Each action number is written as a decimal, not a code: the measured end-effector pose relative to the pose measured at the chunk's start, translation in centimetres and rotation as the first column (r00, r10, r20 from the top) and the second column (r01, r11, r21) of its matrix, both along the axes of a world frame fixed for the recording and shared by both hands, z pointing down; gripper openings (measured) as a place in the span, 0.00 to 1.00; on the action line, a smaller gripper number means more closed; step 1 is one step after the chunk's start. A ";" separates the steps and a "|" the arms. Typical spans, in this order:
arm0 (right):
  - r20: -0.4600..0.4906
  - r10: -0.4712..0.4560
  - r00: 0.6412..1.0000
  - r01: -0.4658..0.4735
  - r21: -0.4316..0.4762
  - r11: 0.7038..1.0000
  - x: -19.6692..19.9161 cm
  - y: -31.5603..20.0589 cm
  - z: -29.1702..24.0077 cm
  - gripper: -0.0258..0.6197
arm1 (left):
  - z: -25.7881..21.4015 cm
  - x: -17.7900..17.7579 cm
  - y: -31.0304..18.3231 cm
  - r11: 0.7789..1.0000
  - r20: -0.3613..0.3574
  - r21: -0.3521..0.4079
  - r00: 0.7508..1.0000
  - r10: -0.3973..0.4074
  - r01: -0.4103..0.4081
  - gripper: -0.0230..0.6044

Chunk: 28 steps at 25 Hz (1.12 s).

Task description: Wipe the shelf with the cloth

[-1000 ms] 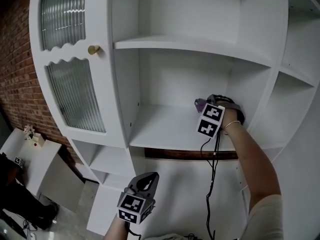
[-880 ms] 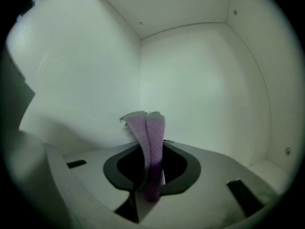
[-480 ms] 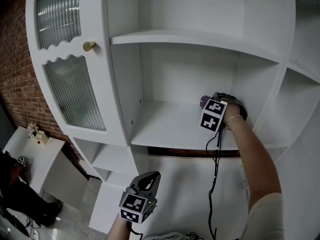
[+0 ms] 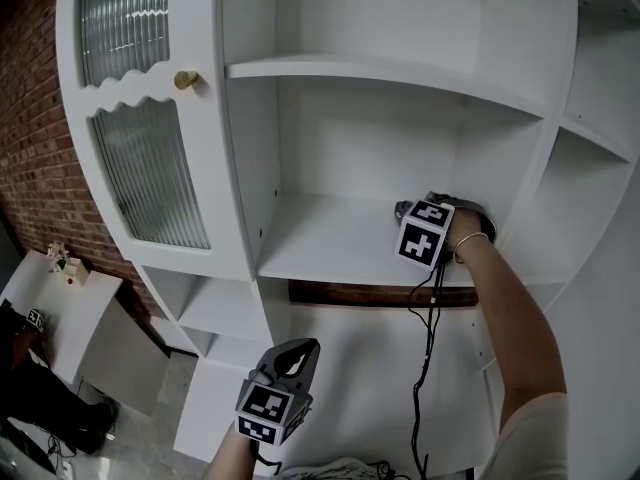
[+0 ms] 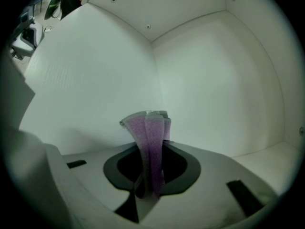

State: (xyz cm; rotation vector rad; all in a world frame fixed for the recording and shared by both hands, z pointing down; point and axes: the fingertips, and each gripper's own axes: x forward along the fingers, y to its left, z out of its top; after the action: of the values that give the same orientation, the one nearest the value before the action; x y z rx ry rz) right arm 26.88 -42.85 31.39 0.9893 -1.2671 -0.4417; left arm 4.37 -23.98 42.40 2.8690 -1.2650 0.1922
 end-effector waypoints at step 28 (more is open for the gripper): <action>0.076 -0.024 0.997 0.027 -0.042 0.999 -3.4 18.3 0.7 0.17 | -0.2 2.6 6.4 0.986 0.008 -0.017 0.986 0.167 -0.167 0.06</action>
State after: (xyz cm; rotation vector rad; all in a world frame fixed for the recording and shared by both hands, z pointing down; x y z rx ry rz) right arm 23.44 -24.59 32.04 0.9624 -1.3527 -0.3984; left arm 6.95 -17.61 42.18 2.9627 -1.0186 0.2157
